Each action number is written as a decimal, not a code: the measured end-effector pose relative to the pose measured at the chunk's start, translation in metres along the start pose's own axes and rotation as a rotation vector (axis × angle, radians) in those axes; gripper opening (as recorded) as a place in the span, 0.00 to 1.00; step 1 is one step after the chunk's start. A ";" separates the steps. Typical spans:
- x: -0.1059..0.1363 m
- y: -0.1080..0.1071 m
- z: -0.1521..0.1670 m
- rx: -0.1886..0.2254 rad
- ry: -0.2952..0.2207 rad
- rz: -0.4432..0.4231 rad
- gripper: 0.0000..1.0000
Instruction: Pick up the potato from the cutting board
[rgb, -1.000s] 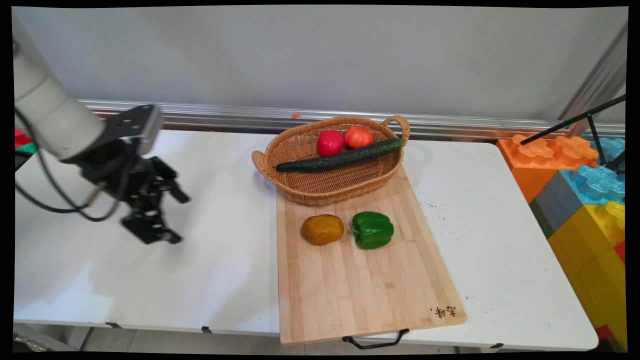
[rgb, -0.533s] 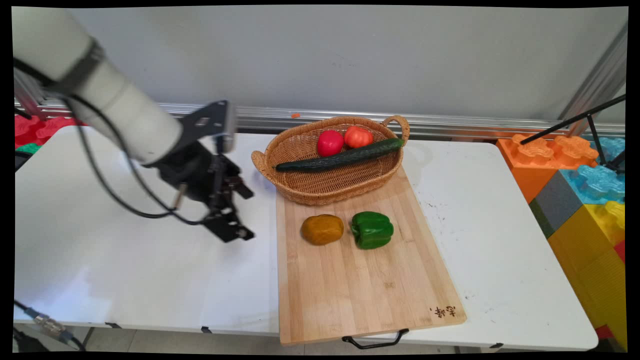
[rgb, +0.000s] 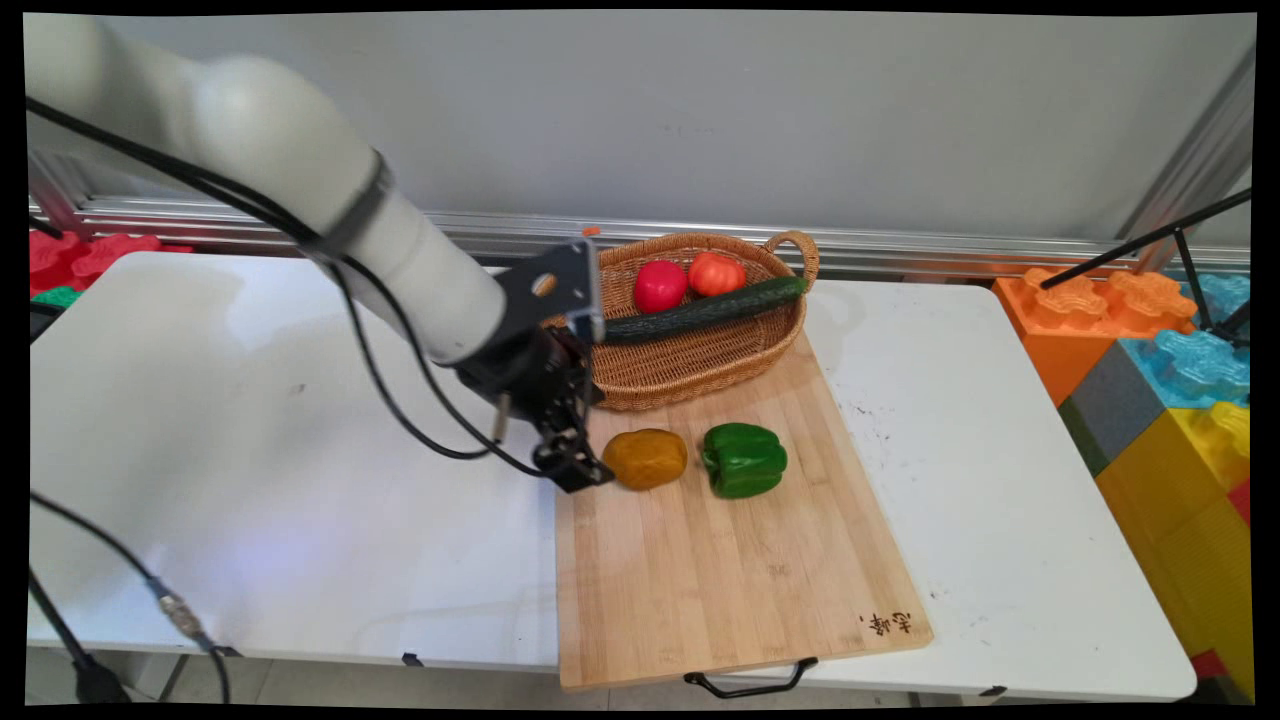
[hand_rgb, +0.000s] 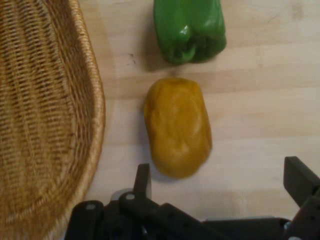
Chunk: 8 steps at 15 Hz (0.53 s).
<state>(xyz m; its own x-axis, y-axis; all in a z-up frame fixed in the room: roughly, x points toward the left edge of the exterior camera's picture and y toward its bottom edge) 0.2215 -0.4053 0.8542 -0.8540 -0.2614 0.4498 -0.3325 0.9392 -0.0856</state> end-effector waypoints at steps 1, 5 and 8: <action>0.002 0.000 0.010 0.006 0.000 0.006 1.00; 0.008 -0.001 0.048 0.036 -0.009 0.020 1.00; 0.009 -0.001 0.066 0.053 -0.016 0.019 1.00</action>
<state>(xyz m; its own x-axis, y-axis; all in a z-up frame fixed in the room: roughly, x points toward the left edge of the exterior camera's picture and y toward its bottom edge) 0.1878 -0.4234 0.7996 -0.8665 -0.2471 0.4336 -0.3362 0.9312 -0.1411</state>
